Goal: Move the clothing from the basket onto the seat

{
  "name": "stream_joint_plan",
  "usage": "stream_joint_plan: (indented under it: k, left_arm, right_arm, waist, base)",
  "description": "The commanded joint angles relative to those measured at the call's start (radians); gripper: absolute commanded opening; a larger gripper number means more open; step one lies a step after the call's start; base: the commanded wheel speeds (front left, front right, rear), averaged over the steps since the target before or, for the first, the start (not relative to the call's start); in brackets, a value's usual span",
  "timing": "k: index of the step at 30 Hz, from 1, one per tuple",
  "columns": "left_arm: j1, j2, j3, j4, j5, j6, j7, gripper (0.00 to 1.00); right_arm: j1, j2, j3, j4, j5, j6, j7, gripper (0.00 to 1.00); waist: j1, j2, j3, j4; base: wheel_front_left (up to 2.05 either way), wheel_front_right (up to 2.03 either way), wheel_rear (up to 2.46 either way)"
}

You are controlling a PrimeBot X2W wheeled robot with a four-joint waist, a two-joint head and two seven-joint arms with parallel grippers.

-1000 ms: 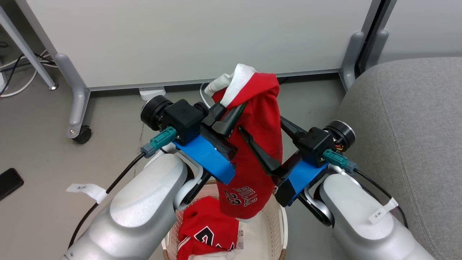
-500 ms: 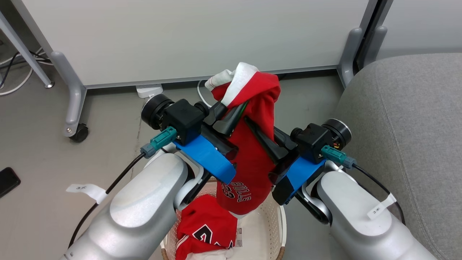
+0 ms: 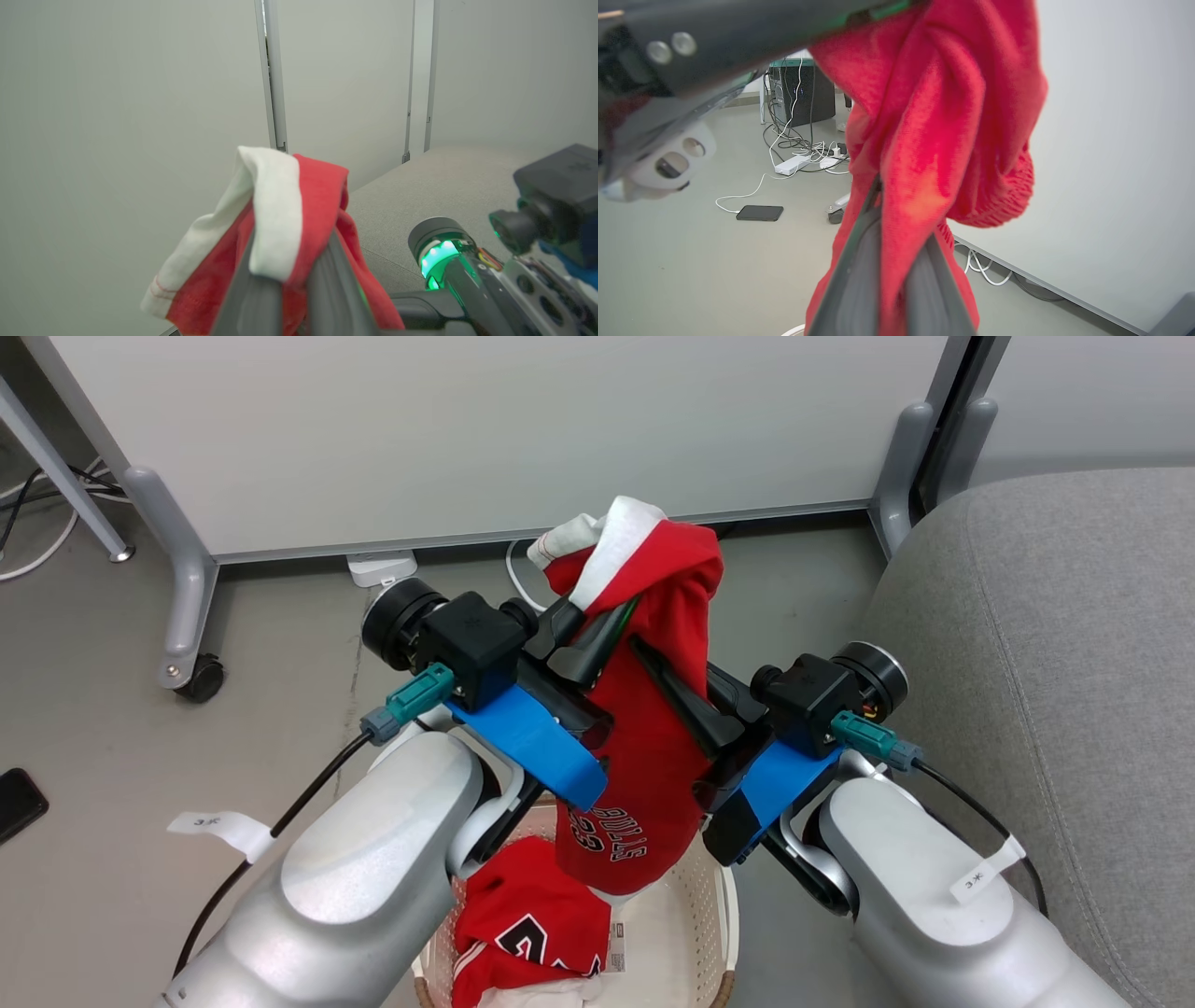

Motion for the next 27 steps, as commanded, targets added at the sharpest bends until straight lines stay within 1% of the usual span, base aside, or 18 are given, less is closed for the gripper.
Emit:
stream_joint_plan:
  k: [1, 2, 3, 4, 17, 21, 27]
  left_arm:
    - [-0.012, 0.006, 0.001, 0.002, 0.000, -0.001, -0.005, 0.00]
    - [-0.013, 0.004, 0.009, 0.002, 0.001, -0.001, -0.005, 0.00]
    - [-0.012, 0.002, 0.016, 0.002, 0.002, 0.000, -0.005, 0.65]
    - [-0.010, 0.000, 0.017, 0.004, 0.005, 0.000, -0.005, 1.00]
    - [-0.003, -0.007, 0.034, 0.026, 0.031, 0.000, -0.005, 1.00]
    - [0.009, 0.002, 0.042, 0.018, 0.038, 0.002, -0.005, 1.00]
    - [0.022, 0.014, 0.044, 0.011, 0.050, 0.003, -0.004, 1.00]
  right_arm:
    - [-0.009, 0.001, -0.002, -0.005, 0.002, 0.001, -0.004, 0.00]
    - [-0.009, 0.001, -0.002, -0.005, 0.002, 0.001, -0.004, 0.00]
    - [-0.009, 0.001, -0.003, -0.005, 0.002, 0.000, -0.004, 0.00]
    - [-0.010, 0.000, -0.003, -0.005, 0.003, 0.001, -0.004, 0.00]
    - [0.003, -0.001, -0.022, -0.009, 0.007, 0.001, -0.004, 0.00]
    - [0.016, 0.005, -0.051, -0.024, 0.003, 0.001, -0.004, 0.00]
    - [0.050, 0.011, -0.110, -0.051, -0.012, 0.001, -0.003, 0.00]
  waist:
    - [-0.0001, 0.0000, 0.001, 0.000]
    - [-0.0001, 0.0000, 0.002, 0.000]
    - [-0.0001, 0.0000, 0.002, 0.000]
    - [-0.0001, 0.0000, 0.003, 0.000]
    - [-0.0001, 0.0000, 0.006, -0.010]
    - [-0.0001, 0.0000, 0.016, -0.038]
    - [-0.0001, 0.0000, 0.036, -0.103]
  base:
    - [0.00, 0.00, 0.00]
    - [0.00, 0.00, 0.00]
    - [0.00, 0.00, 0.00]
    - [0.00, 0.00, 0.00]
    - [0.00, 0.00, 0.00]
    - [0.00, 0.00, 0.00]
    - [0.00, 0.00, 0.00]
